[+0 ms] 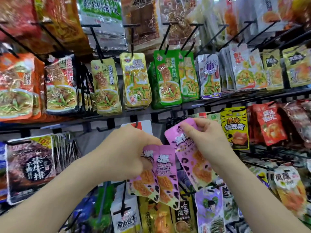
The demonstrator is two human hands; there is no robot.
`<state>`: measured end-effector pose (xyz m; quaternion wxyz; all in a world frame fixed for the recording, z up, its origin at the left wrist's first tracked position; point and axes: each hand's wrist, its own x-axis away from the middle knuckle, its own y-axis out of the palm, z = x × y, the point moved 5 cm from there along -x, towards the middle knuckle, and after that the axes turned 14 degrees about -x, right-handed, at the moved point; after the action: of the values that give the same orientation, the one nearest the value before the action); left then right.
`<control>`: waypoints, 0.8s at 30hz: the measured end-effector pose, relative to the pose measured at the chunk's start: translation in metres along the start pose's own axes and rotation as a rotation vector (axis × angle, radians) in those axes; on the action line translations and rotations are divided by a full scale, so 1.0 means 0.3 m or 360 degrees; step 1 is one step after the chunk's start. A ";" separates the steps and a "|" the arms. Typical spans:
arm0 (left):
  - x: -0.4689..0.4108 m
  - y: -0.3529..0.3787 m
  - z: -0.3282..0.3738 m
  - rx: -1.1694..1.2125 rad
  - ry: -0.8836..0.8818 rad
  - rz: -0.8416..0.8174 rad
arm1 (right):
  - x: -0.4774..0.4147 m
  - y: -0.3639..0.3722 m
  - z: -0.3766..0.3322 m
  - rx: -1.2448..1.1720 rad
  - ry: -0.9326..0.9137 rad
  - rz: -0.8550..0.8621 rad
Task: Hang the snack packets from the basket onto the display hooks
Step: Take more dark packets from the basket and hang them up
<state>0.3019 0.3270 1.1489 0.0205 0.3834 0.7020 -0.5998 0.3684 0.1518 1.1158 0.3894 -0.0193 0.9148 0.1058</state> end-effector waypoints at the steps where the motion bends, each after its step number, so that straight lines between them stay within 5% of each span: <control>1: 0.001 0.003 0.002 -0.0019 -0.0008 -0.0001 | -0.019 0.008 0.005 -0.0019 0.0006 0.0066; 8: -0.080 0.022 -0.014 -0.0444 -0.0162 -0.0108 | -0.086 0.057 0.066 -0.0123 0.0134 0.0232; 16: -0.129 0.063 -0.036 -0.0493 -0.0226 -0.0227 | -0.114 0.059 0.100 -0.0304 0.0310 0.0246; 21: -0.136 0.093 -0.054 -0.0443 -0.0233 -0.0309 | -0.120 0.075 0.128 -0.0049 0.0263 0.0292; 24: -0.154 0.112 -0.072 -0.0373 -0.0217 -0.0336 | -0.124 0.079 0.109 0.0460 0.0054 0.0225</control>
<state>0.3628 0.3214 1.1497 0.0494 0.2608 0.8005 -0.5374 0.4148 0.1801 1.1247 0.3643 0.0996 0.9259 0.0000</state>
